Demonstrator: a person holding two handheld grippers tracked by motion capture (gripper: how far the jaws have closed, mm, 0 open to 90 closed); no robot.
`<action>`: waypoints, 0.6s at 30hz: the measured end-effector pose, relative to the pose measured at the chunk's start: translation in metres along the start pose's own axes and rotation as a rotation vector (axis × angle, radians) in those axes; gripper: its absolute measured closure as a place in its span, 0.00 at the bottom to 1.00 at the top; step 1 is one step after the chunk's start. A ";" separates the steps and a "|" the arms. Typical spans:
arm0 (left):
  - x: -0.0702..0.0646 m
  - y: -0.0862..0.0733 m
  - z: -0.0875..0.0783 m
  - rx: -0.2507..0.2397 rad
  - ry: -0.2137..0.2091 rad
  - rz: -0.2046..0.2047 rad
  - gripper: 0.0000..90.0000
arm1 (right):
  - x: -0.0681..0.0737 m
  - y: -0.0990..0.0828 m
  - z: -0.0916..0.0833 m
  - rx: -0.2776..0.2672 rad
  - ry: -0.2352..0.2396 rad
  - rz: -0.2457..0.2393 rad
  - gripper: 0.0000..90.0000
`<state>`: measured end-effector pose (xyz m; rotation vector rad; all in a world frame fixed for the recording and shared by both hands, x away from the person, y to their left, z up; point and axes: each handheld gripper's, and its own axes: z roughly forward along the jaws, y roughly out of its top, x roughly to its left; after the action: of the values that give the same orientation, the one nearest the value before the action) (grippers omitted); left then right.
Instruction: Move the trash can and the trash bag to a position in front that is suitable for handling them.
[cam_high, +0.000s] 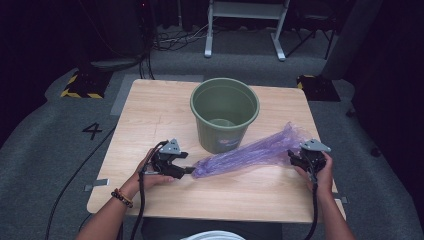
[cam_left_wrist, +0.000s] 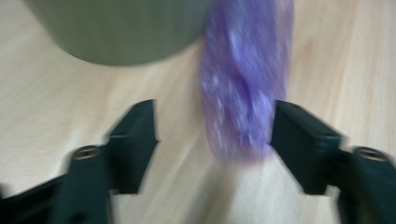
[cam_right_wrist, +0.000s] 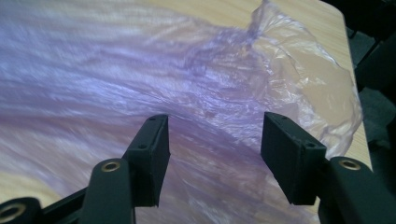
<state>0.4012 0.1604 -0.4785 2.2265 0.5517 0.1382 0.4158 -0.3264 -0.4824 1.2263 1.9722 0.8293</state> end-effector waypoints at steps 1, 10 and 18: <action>0.000 0.000 0.000 0.000 0.000 0.000 0.45 | 0.000 0.001 -0.002 -0.017 0.005 0.010 0.49; -0.008 0.002 0.028 0.047 -0.044 0.041 0.58 | 0.029 0.011 -0.018 -0.111 0.239 0.027 0.34; -0.024 0.008 0.039 0.058 -0.100 0.060 0.62 | 0.065 0.021 -0.018 -0.107 0.336 0.011 0.29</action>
<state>0.3935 0.1183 -0.4963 2.2938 0.4401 0.0423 0.3902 -0.2627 -0.4689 1.0921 2.1502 1.1949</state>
